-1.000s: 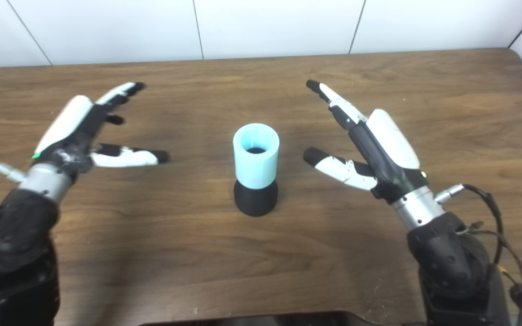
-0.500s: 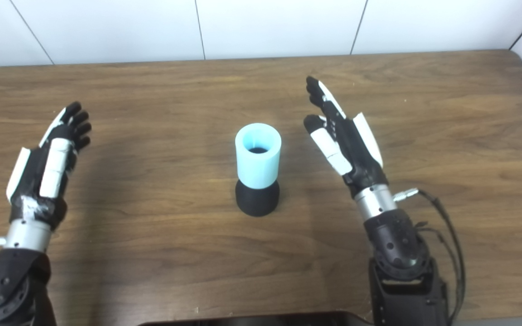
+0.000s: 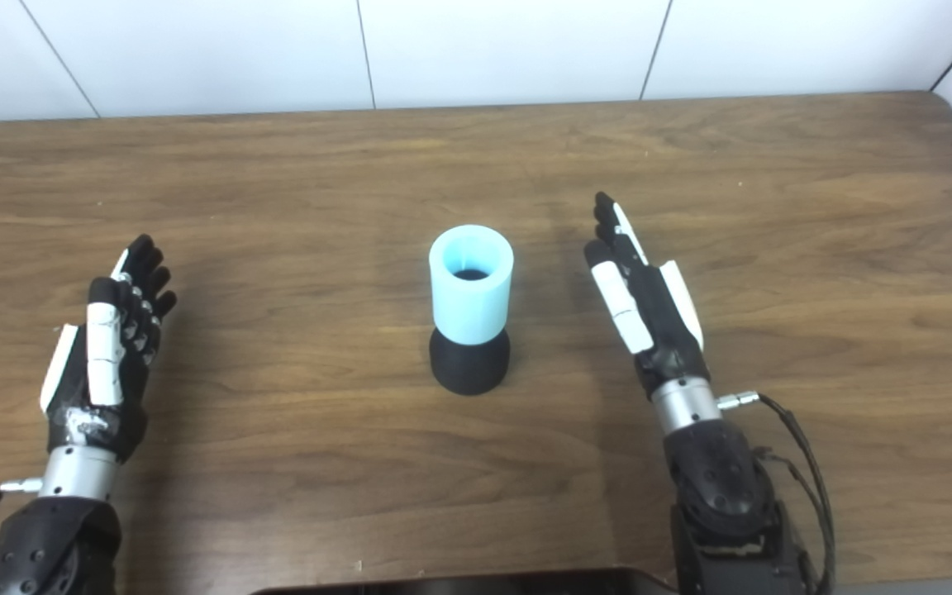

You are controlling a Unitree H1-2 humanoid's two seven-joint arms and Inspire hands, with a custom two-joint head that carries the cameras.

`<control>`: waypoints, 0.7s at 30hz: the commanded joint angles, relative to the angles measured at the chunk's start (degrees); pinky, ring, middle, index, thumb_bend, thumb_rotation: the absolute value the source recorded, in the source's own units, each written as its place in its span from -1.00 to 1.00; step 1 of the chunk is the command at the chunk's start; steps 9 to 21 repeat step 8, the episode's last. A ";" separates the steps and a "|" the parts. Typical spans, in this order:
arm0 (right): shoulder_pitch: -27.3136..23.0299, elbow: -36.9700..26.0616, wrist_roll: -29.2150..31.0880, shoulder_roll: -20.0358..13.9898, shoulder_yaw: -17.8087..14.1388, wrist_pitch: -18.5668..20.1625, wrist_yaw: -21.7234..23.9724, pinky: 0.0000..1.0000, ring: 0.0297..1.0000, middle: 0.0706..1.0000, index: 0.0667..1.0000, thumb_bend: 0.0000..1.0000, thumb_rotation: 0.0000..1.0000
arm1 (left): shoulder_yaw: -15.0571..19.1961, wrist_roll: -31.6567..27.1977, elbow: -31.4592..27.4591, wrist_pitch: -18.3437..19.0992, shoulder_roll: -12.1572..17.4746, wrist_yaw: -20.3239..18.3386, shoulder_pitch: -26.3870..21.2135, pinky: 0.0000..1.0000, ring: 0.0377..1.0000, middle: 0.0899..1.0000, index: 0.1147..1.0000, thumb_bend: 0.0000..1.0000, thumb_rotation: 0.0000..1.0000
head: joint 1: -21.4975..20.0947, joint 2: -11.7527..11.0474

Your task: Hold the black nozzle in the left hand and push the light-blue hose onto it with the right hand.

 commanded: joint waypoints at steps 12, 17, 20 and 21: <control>1.60 3.83 5.58 -1.10 -1.27 -10.07 -1.24 0.90 0.99 0.99 0.94 0.17 1.00 | -0.85 0.30 0.85 -5.72 0.60 3.59 2.55 1.00 1.00 1.00 1.00 0.25 1.00 | 1.21 -1.99; 1.60 3.83 5.58 -1.10 -1.27 -10.07 -1.24 0.90 0.99 0.99 0.94 0.17 1.00 | -0.85 0.30 0.85 -5.72 0.60 3.59 2.55 1.00 1.00 1.00 1.00 0.25 1.00 | 1.21 -1.99; 1.60 3.83 5.58 -1.10 -1.27 -10.07 -1.24 0.90 0.99 0.99 0.94 0.17 1.00 | -0.85 0.30 0.85 -5.72 0.60 3.59 2.55 1.00 1.00 1.00 1.00 0.25 1.00 | 1.21 -1.99; 1.60 3.83 5.58 -1.10 -1.27 -10.07 -1.24 0.90 0.99 0.99 0.94 0.17 1.00 | -0.85 0.30 0.85 -5.72 0.60 3.59 2.55 1.00 1.00 1.00 1.00 0.25 1.00 | 1.21 -1.99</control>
